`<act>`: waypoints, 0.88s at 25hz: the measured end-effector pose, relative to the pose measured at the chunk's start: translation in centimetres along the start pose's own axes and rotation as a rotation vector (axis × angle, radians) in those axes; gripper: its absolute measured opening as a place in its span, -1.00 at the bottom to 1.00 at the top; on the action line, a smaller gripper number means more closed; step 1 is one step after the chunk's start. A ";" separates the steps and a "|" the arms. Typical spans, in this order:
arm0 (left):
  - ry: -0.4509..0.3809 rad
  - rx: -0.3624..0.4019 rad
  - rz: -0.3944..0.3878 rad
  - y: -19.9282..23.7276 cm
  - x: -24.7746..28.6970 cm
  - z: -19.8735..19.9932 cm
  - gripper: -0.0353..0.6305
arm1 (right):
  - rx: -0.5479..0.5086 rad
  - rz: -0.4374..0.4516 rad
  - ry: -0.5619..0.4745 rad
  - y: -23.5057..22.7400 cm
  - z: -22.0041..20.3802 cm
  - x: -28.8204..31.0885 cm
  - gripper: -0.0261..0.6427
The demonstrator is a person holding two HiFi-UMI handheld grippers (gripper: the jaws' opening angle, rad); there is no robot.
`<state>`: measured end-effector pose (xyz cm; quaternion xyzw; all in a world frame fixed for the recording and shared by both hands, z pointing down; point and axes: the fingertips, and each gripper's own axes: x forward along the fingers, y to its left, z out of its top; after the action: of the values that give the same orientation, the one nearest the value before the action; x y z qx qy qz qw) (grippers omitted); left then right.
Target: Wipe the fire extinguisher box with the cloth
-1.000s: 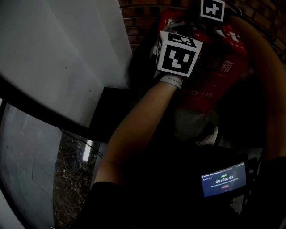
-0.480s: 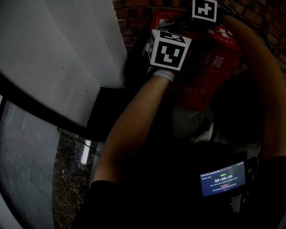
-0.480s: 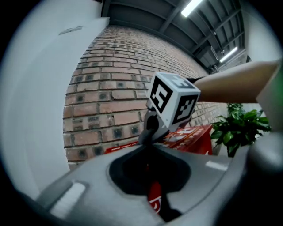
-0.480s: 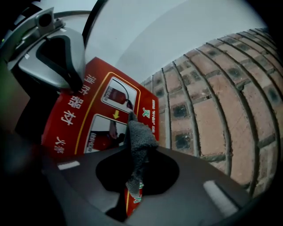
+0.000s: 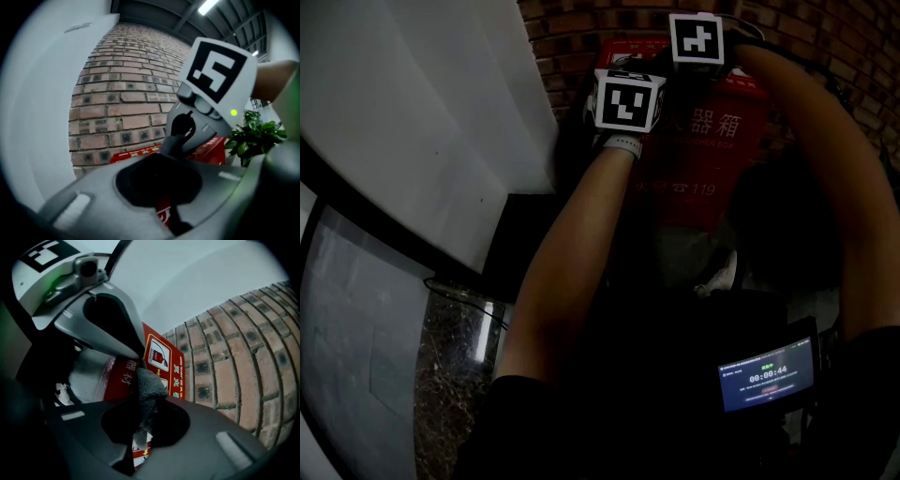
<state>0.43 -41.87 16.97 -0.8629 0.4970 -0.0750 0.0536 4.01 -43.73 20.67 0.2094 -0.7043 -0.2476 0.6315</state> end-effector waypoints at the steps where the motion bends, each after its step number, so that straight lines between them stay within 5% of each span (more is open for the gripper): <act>1: 0.002 -0.002 0.008 0.1 0.0 0.0 -0.89 | -0.016 -0.011 0.004 0.4 0.1 -0.3 -0.86; 16: 0.028 -0.001 0.054 0.5 0.3 -0.1 -0.89 | -0.206 -0.410 -0.011 2.1 1.2 -3.2 -0.86; 22: -0.008 -0.075 -0.010 0.0 0.3 0.0 -0.89 | -0.221 -0.365 -0.052 3.5 1.5 -4.2 -0.86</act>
<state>0.64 -42.15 16.98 -0.8670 0.4949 -0.0530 0.0231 3.11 -38.29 19.38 0.2564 -0.6395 -0.4388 0.5768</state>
